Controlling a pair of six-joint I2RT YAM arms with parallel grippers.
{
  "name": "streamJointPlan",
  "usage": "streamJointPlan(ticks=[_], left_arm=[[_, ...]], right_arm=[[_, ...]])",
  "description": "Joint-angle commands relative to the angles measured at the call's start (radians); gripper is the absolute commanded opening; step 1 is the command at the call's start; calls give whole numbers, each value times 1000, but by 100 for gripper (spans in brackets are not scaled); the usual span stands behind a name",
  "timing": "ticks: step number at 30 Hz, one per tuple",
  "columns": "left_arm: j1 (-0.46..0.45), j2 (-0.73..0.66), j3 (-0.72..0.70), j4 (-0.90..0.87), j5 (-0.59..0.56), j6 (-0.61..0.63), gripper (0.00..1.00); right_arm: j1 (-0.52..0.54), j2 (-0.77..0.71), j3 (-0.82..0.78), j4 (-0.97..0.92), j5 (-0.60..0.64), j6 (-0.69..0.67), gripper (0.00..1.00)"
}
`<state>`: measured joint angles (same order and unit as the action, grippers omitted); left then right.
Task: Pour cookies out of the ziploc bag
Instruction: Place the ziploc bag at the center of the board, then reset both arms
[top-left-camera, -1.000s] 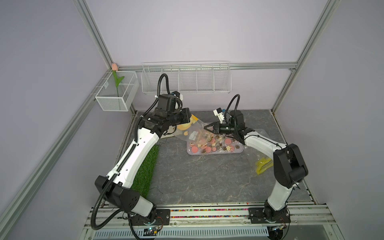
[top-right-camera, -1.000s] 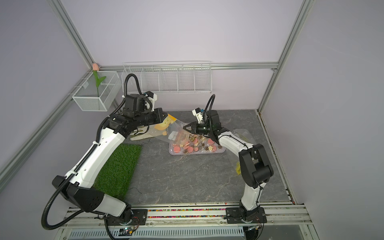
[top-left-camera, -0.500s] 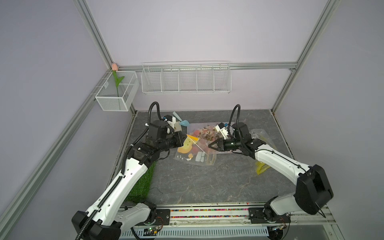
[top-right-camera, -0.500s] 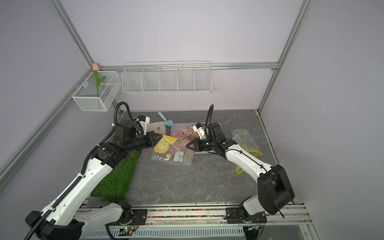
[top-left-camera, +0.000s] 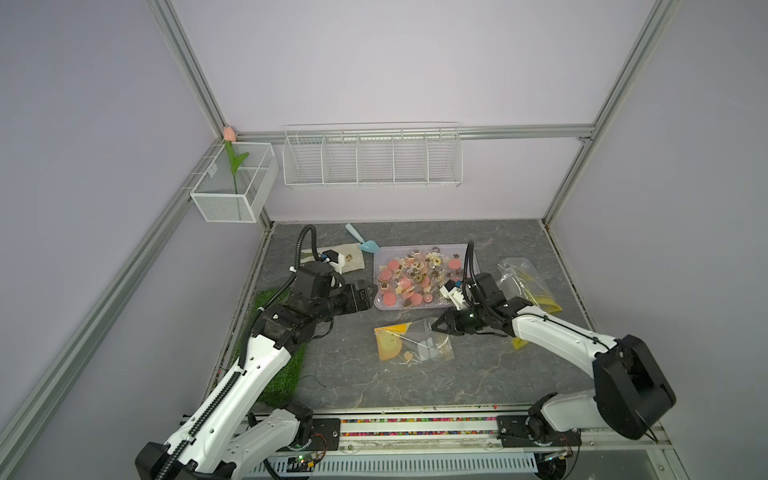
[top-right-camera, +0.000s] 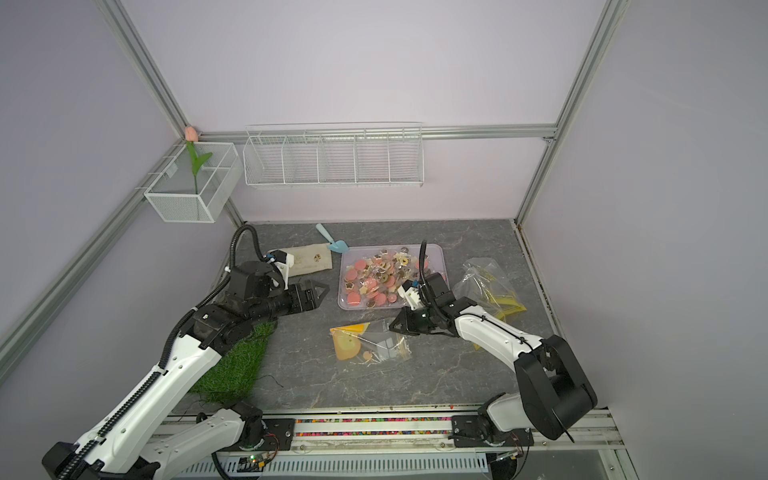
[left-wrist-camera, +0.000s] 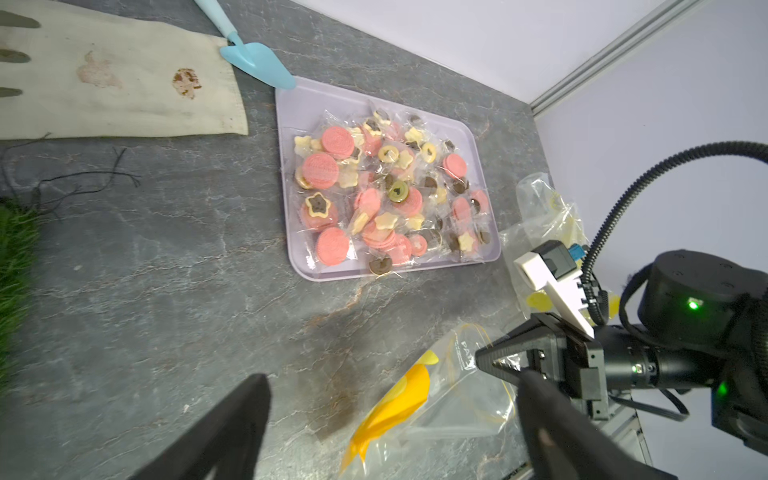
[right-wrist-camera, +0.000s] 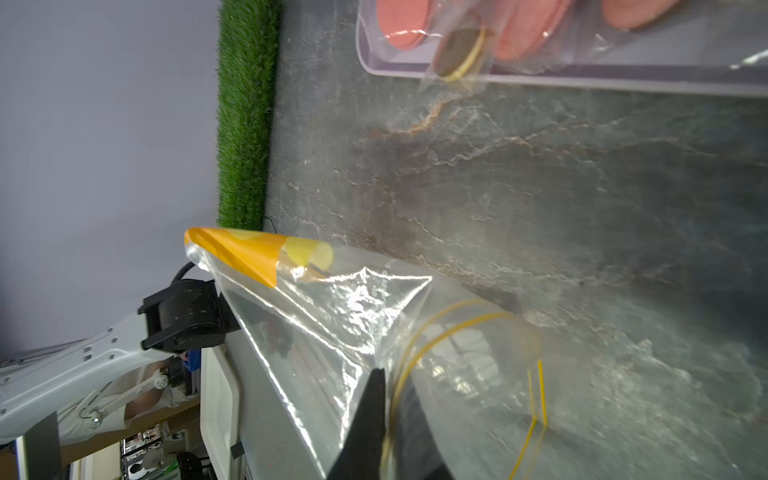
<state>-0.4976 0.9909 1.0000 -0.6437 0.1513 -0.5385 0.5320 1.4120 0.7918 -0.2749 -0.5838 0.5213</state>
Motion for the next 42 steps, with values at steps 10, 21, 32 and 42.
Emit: streamJointPlan(ticks=[10, 21, 32, 42], left_arm=[[65, 102, 133, -86, -182, 130, 99], [235, 115, 43, 159, -293, 311, 100], [390, 153, -412, 859, -276, 563, 100], [450, 427, -587, 1384, -211, 563, 100]], right_arm=[[-17, -150, 23, -166, 233, -125, 81], [-107, -316, 94, -236, 675, -230, 89], [-196, -398, -141, 226, 1040, -415, 89], [-376, -297, -395, 736, 1014, -536, 89]])
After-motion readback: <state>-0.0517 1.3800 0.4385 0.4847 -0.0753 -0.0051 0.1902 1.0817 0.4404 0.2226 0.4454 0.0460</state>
